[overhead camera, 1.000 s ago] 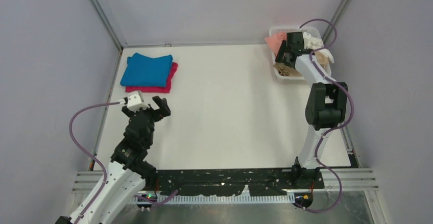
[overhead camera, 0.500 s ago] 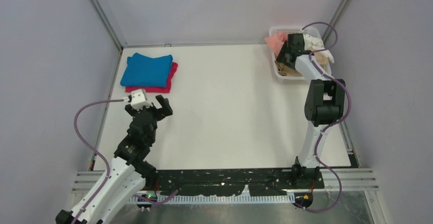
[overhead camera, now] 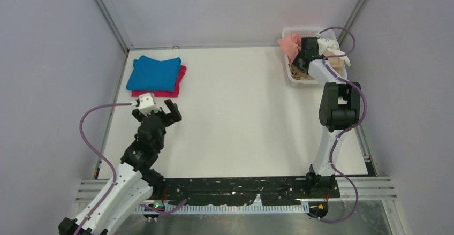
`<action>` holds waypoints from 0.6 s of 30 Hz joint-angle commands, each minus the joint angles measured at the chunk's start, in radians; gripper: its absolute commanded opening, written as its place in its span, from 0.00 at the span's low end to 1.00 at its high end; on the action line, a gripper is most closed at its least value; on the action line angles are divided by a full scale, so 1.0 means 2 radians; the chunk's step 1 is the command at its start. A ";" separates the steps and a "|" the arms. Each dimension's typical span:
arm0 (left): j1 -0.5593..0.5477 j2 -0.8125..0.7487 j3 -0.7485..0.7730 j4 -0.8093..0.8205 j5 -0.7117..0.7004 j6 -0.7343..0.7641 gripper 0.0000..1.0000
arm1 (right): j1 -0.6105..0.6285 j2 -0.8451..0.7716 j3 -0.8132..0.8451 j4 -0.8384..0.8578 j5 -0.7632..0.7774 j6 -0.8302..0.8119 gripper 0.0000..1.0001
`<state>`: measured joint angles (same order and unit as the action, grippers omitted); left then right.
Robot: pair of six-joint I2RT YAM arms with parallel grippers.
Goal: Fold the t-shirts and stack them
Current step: Grab crumpled tshirt from bin with the right arm
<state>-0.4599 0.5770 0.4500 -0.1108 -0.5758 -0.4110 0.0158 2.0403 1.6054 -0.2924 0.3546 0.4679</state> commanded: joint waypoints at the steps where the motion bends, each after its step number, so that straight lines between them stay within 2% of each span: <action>1: -0.001 0.003 0.017 0.021 -0.011 0.004 0.99 | -0.001 0.001 -0.014 0.021 0.004 0.039 0.45; 3: -0.001 0.003 0.018 0.019 -0.011 0.003 0.99 | -0.001 -0.006 -0.020 0.028 0.007 0.043 0.31; 4: -0.001 0.002 0.018 0.019 -0.011 0.003 0.99 | -0.001 -0.008 -0.021 0.032 0.006 0.041 0.27; 5: -0.001 0.002 0.018 0.018 -0.010 0.003 0.99 | -0.001 -0.016 -0.023 0.035 0.005 0.036 0.16; 7: -0.001 0.000 0.019 0.016 -0.007 0.002 0.99 | -0.001 -0.037 -0.025 0.044 0.002 0.025 0.07; 12: -0.001 -0.011 0.021 0.005 0.002 -0.005 0.99 | -0.001 -0.120 -0.022 0.063 0.017 -0.015 0.06; 18: -0.001 -0.038 0.014 -0.001 0.014 -0.013 0.99 | 0.000 -0.280 -0.074 0.151 0.017 -0.076 0.06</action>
<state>-0.4599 0.5392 0.4541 -0.1261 -0.5598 -0.4160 0.0143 1.7672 1.4910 -0.2199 0.3599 0.4164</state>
